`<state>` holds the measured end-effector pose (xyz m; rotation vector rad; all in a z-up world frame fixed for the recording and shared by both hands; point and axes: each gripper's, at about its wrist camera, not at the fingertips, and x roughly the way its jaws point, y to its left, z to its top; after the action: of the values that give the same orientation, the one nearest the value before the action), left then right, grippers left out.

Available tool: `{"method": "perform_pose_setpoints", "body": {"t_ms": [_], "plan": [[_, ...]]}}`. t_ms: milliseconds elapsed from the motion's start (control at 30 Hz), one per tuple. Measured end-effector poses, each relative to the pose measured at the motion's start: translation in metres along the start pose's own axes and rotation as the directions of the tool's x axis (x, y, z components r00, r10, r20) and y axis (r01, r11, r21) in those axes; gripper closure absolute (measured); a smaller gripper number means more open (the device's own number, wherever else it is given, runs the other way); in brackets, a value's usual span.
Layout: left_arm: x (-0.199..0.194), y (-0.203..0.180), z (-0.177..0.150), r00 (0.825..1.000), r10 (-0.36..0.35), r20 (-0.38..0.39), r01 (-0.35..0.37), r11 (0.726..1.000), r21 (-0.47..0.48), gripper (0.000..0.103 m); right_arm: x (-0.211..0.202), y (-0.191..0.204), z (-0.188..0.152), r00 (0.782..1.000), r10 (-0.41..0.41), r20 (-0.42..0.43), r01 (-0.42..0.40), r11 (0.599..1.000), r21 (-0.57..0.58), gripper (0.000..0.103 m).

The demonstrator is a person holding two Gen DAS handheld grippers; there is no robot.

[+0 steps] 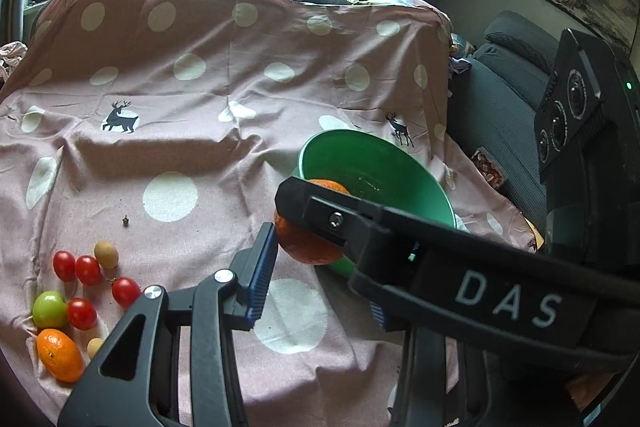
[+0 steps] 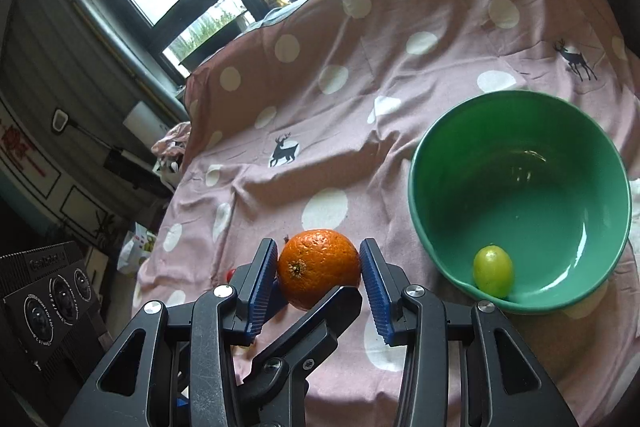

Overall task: Organize fruits
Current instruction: 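Carry the orange with the right gripper over the green bowl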

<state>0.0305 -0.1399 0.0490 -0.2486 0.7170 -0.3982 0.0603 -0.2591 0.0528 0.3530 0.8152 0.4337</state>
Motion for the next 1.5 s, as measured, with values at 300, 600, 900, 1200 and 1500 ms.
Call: {"method": "perform_pose_setpoints", "body": {"t_ms": [300, 600, 900, 1200, 1500], "plan": [[0.023, -0.028, 0.008, 1.000, -0.008, -0.020, 0.009, 0.998, 0.062, 0.062, -0.013, -0.033, 0.008, 0.999, 0.004, 0.044, -0.008, 0.996, 0.087, 0.057], [0.048, -0.053, 0.016, 0.998, -0.041, -0.043, 0.046, 0.991, 0.123, 0.062, -0.027, -0.065, 0.015, 0.995, -0.021, 0.096, 0.006, 0.988, 0.156, 0.057], [0.074, -0.068, 0.020, 0.993, -0.083, -0.086, 0.095, 0.984, 0.152, 0.062, -0.030, -0.092, 0.019, 0.992, -0.067, 0.108, 0.042, 0.974, 0.221, 0.057], [0.096, -0.076, 0.021, 0.986, -0.113, -0.122, 0.132, 0.979, 0.157, 0.062, -0.029, -0.114, 0.022, 0.990, -0.092, 0.103, 0.061, 0.959, 0.275, 0.057], [0.110, -0.076, 0.019, 0.978, -0.137, -0.155, 0.161, 0.975, 0.155, 0.062, -0.024, -0.125, 0.022, 0.989, -0.127, 0.076, 0.098, 0.948, 0.303, 0.057]]}}
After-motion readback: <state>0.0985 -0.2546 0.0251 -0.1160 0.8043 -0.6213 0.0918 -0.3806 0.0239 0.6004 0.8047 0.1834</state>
